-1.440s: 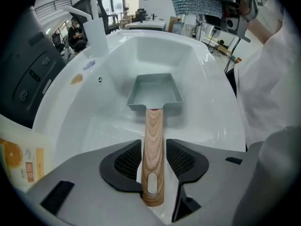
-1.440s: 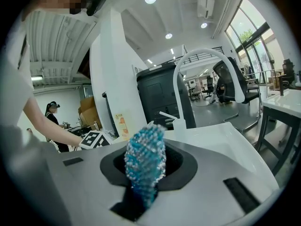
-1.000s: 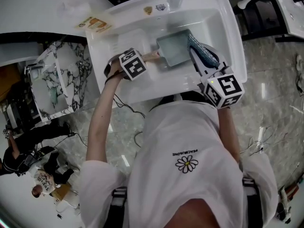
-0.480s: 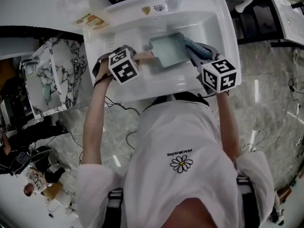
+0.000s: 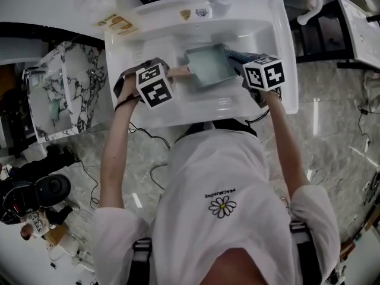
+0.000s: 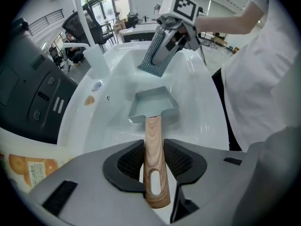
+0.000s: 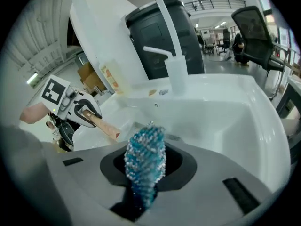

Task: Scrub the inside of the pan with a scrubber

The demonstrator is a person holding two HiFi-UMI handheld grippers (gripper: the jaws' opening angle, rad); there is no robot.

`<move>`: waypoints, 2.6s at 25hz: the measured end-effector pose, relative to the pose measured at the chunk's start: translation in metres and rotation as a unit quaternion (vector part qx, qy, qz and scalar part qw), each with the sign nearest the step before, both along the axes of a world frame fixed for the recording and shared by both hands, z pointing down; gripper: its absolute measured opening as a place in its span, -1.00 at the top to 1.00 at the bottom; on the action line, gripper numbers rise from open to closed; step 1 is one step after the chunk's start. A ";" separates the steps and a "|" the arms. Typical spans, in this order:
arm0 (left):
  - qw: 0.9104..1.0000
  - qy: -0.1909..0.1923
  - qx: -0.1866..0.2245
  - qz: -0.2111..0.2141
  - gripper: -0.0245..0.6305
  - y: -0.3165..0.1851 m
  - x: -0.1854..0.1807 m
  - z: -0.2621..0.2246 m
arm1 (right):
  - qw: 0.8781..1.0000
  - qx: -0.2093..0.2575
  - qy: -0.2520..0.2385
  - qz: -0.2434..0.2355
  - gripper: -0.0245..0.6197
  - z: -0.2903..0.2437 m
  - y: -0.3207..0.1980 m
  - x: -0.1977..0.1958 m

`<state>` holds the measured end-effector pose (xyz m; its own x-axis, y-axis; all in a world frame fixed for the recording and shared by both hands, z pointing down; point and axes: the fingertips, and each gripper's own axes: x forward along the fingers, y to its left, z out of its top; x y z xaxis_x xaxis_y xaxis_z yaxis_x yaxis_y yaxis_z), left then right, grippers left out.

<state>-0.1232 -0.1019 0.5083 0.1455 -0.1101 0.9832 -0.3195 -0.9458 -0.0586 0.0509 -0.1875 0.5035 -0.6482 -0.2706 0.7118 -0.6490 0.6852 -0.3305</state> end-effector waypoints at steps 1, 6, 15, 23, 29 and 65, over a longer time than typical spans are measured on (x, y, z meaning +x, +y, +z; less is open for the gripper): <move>1.000 -0.001 -0.001 0.001 0.50 0.000 0.000 0.000 | 1.000 -0.022 0.004 -0.004 0.73 0.009 -0.005 -0.001; 1.000 -0.002 0.000 0.004 0.50 -0.002 -0.001 0.000 | 0.992 -0.115 0.050 -0.023 0.73 0.061 -0.033 -0.008; 1.000 -0.011 0.000 0.005 0.50 -0.005 -0.003 0.003 | 0.966 -0.200 0.158 -0.047 0.73 0.141 -0.049 -0.016; 1.000 -0.012 0.005 0.002 0.50 -0.005 -0.003 0.006 | 0.956 -0.239 0.170 -0.032 0.73 0.165 -0.055 -0.031; 1.000 -0.009 0.010 0.003 0.50 -0.009 -0.001 0.005 | 0.953 -0.249 0.168 -0.027 0.73 0.170 -0.056 -0.035; 0.999 -0.037 0.009 0.028 0.50 -0.005 -0.008 0.014 | 0.933 -0.357 -0.045 -0.021 0.73 0.093 -0.003 -0.138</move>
